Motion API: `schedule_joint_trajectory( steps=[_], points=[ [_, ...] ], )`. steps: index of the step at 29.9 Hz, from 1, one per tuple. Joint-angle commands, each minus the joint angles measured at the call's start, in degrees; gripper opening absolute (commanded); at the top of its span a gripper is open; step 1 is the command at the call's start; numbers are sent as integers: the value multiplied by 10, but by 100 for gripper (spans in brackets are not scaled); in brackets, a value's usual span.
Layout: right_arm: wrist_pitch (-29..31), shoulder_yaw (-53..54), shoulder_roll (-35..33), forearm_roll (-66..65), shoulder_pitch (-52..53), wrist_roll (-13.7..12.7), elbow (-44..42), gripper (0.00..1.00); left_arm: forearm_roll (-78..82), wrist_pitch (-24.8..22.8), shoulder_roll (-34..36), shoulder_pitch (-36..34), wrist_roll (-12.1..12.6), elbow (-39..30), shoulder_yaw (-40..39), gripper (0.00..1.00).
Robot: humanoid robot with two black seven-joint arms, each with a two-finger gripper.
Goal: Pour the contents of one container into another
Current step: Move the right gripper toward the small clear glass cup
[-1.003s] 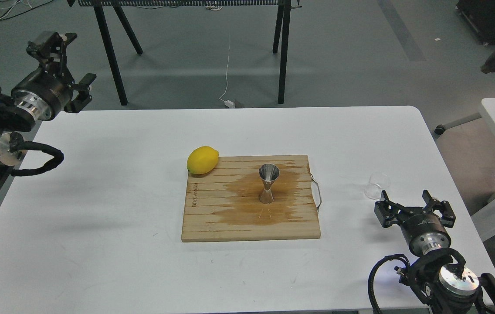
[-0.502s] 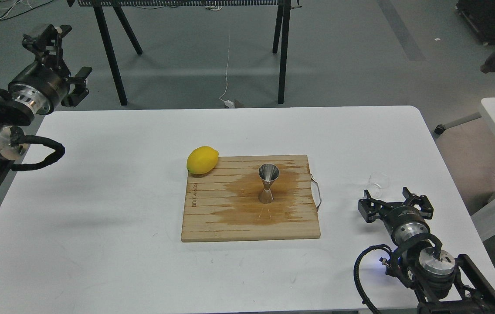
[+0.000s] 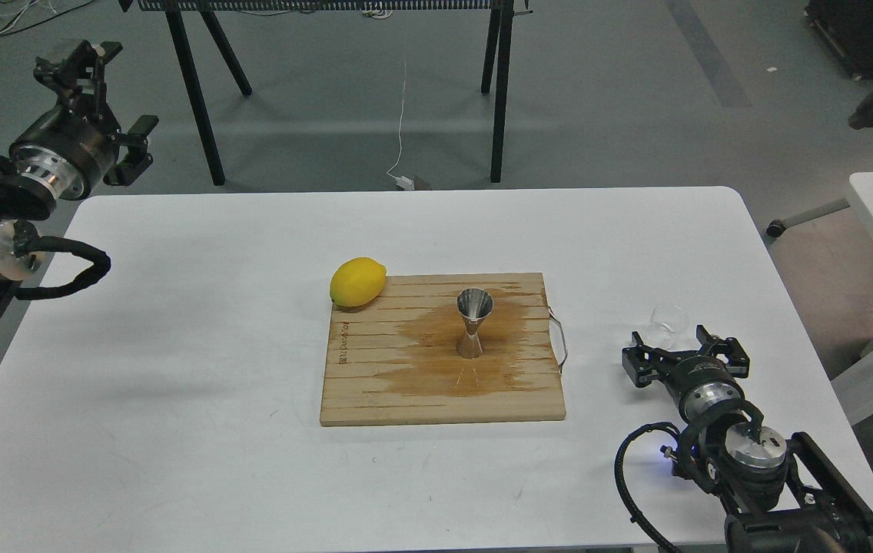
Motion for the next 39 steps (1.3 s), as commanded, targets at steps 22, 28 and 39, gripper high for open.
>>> schedule_joint_trajectory(
  steps=[22, 28, 39],
  points=[
    [32, -17, 0, 0, 20, 0, -32, 44, 0, 0, 1, 0, 0, 0, -10, 99],
    [47, -18, 0, 0, 19, 1, -30, 28, 0, 0, 1, 0, 0, 0, -10, 99],
    [69, -42, 0, 1, 11, 1, 19, 27, 0, 0, 1, 1, 0, 0, -10, 99]
  ],
)
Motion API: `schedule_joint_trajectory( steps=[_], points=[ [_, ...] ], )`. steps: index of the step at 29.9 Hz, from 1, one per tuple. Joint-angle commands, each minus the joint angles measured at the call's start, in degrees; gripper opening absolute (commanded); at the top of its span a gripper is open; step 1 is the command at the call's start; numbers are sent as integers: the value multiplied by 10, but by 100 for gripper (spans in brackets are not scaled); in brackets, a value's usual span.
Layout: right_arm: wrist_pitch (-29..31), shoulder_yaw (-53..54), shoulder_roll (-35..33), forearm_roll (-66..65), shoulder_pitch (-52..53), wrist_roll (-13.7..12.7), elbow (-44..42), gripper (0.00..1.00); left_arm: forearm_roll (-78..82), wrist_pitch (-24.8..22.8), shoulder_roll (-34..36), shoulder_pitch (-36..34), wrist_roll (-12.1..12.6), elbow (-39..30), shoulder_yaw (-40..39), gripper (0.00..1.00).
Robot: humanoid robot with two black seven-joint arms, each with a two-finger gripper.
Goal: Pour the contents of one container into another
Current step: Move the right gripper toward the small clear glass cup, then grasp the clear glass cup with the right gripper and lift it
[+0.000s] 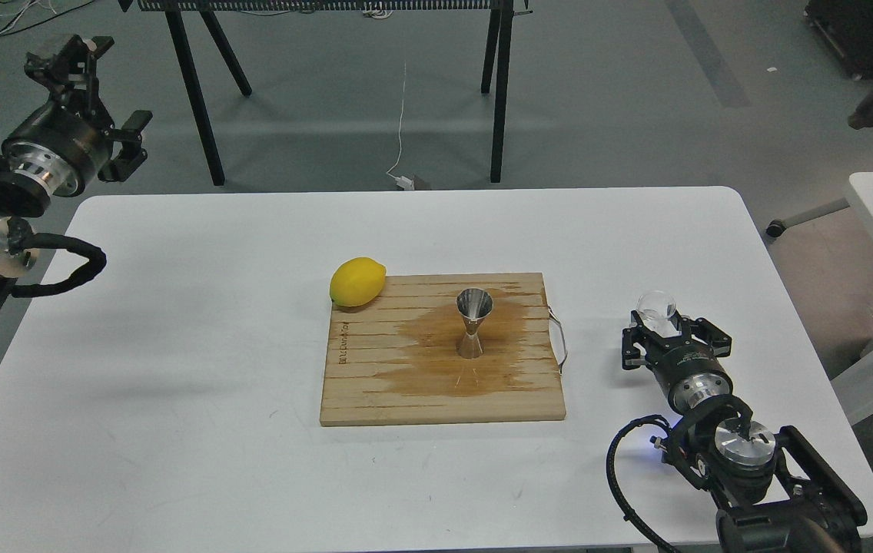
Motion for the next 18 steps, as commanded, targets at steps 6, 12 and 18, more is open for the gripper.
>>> schedule_joint_trajectory(
  steps=[6, 12, 18],
  points=[
    [-6, -32, 0, -1, -21, 1, 111, 27, 1, 1, -1, 0, 0, 0, 0, 99],
    [-35, -66, 0, -10, -25, 0, 189, 27, 1, 1, -1, 0, -1, 0, -1, 99],
    [-82, -83, -15, -30, -11, -1, 261, 27, 1, 1, 0, 0, 0, 0, -3, 99]
  ],
)
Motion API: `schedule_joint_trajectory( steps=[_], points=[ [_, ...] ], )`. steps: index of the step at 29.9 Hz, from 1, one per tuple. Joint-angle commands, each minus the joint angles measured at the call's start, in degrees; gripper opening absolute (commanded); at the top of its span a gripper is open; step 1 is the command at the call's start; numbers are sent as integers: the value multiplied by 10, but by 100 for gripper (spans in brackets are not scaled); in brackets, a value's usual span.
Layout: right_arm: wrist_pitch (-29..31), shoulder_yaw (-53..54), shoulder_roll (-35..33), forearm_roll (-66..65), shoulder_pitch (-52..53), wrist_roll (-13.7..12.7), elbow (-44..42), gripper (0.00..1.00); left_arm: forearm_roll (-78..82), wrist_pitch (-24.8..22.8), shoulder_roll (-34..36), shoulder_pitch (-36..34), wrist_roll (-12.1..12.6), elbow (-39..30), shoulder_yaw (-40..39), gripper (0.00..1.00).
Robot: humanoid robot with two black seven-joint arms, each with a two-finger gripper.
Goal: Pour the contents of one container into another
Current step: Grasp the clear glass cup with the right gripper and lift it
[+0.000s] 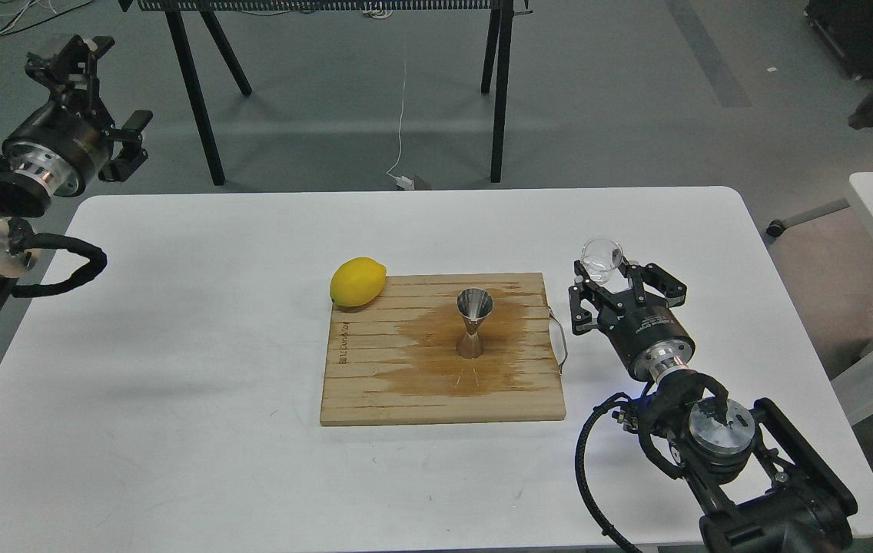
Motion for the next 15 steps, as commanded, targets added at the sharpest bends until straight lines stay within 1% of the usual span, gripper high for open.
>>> schedule_joint_trajectory(
  steps=[1, 7, 15],
  points=[
    [-35, -11, -7, -22, 10, -2, 44, 27, 0, 0, 1, -1, 0, 0, -1, 99],
    [-76, -40, -15, -59, 20, -6, 87, 27, 0, 0, 6, -1, 0, 0, -1, 99],
    [-100, -78, -48, -64, 56, -6, 88, 27, 0, 0, 10, -4, 0, 0, -1, 99]
  ],
)
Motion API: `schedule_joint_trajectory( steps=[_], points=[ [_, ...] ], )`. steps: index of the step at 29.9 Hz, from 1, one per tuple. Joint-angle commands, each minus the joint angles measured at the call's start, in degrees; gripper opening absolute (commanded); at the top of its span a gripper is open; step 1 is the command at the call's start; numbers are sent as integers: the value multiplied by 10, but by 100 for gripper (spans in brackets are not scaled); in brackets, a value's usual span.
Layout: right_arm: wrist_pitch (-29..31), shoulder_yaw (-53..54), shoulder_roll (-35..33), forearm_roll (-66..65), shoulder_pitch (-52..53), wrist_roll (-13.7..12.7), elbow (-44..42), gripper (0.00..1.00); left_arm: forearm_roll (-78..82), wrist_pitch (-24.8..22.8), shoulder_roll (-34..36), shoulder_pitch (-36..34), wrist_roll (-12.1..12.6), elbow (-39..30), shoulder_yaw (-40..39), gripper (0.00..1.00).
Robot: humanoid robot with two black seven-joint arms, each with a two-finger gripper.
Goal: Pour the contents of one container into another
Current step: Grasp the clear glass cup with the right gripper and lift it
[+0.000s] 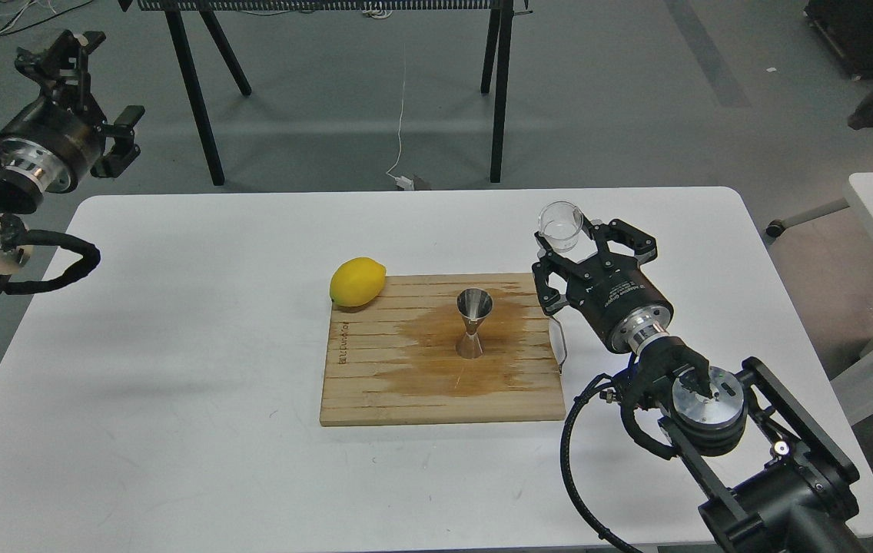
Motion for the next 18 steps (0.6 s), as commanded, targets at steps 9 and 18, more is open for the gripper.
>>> schedule_joint_trajectory(
  steps=[9, 18],
  points=[
    [-39, -54, -24, -28, 47, -9, -3, 27, 0, 0, 1, -2, 0, 0, 1, 99],
    [-69, -96, -42, -62, 70, -11, -4, 27, 0, 0, 4, -4, 0, 0, 1, 99]
  ],
)
